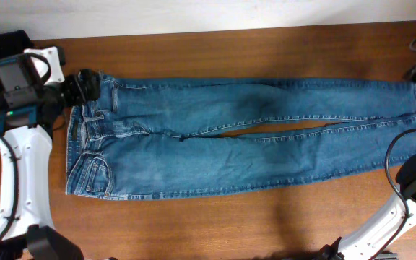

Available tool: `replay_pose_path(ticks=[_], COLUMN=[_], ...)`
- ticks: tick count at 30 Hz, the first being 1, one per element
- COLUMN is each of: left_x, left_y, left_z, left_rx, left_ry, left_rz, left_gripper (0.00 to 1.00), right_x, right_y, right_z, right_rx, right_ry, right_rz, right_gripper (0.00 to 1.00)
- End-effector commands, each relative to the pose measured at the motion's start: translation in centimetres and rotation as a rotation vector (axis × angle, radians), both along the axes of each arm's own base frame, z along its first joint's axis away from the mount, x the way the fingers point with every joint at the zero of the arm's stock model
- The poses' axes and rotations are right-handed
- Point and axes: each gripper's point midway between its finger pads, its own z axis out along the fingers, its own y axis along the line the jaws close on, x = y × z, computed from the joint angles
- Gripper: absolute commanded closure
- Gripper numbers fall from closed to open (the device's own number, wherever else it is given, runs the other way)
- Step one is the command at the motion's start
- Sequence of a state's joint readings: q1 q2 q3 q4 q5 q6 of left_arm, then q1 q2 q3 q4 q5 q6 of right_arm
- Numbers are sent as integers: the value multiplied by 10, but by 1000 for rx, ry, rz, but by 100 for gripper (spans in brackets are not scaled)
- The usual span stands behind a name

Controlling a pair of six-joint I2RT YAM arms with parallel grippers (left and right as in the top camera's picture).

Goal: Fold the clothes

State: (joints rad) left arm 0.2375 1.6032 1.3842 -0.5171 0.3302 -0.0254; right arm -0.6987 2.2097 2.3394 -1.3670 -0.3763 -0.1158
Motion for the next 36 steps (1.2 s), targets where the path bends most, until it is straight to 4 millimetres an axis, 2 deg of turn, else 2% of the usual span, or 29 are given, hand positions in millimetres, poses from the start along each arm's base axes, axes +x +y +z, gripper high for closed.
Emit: replay_pose_path(ticks=[1,8,11,14,17,23,27,29,32,36], left_x=[9,25,17,-3,-25,-72,-104,-118,-141,-171], left_y=[-8,-4,-6,-10,-14,4,0,-3,-9,-16], left_z=[-10,-35,-48,-51,-43,-12,12,19,20,8], left_rx=[1,-5,-21,-39,-49,-19,-34,-40,-47,-77], left_ry=[4,22,83,156,201,260,257,261,309,434], left_rz=[-44,-44,-44,-42,-36,175,221,226,228,247], left_gripper=[1,1,1,1,1,1,1,1,1,1], right_x=[10,11,4,-7,-24,-61,-78,-80,-89,-112], right_y=[8,7,10,11,7,5,16,19,21,23], right_z=[23,20,15,12,9,6,11,16,26,45], right_rx=[1,1,25,55,104,202,250,247,195,108], right_ry=[-89,-85,-51,-17,25,117,166,164,191,228], right_rz=[33,33,28,13,-45,-138,-160,-158,-203,-294], right_gripper=[1,1,1,1,1,1,1,1,1,1])
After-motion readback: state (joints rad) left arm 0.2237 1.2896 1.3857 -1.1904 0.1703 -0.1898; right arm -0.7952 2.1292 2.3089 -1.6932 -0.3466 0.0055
